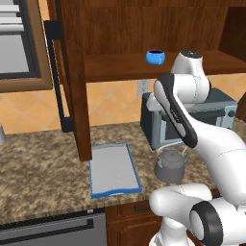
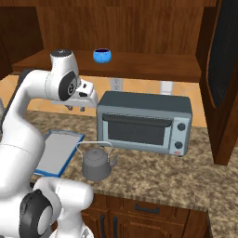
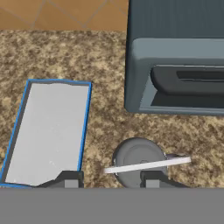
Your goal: Pick the kettle from the counter and place it on the tray. Then pick the mug from the cabinet and place it on the tray. Then close the cabinet doors.
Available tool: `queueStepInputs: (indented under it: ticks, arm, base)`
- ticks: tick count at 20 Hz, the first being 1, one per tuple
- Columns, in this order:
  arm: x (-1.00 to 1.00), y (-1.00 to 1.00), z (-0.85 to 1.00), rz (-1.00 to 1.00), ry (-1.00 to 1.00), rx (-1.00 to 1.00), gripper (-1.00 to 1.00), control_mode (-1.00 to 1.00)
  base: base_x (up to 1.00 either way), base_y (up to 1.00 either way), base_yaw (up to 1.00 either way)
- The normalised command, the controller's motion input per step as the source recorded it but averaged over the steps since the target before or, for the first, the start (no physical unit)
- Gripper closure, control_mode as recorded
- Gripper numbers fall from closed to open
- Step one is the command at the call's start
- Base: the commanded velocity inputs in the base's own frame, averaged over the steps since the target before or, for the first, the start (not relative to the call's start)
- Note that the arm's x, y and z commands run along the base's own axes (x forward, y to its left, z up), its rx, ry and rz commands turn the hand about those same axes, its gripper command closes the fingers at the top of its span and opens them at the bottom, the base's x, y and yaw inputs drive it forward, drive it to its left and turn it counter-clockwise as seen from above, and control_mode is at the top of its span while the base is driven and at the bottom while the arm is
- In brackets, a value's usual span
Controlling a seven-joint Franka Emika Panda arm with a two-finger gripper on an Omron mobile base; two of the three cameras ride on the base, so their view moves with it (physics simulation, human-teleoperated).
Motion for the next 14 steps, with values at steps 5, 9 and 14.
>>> queueStepInputs:
  ticks: [5, 9, 14]
  arm:
    - [-0.25, 0.01, -0.02, 0.0, -0.04, 0.0, -1.0, -1.0]
    - [-0.4, 0.03, -0.21, -0.1, -0.02, 0.0, -1.0, -1.0]
    - [-0.63, 0.0, -0.08, -0.4, -0.02, 0.06, -1.0, -1.0]
  base:
    - [0.0, 0.0, 0.0]
    - [0.0, 0.0, 0.0]
    - [0.0, 0.0, 0.0]
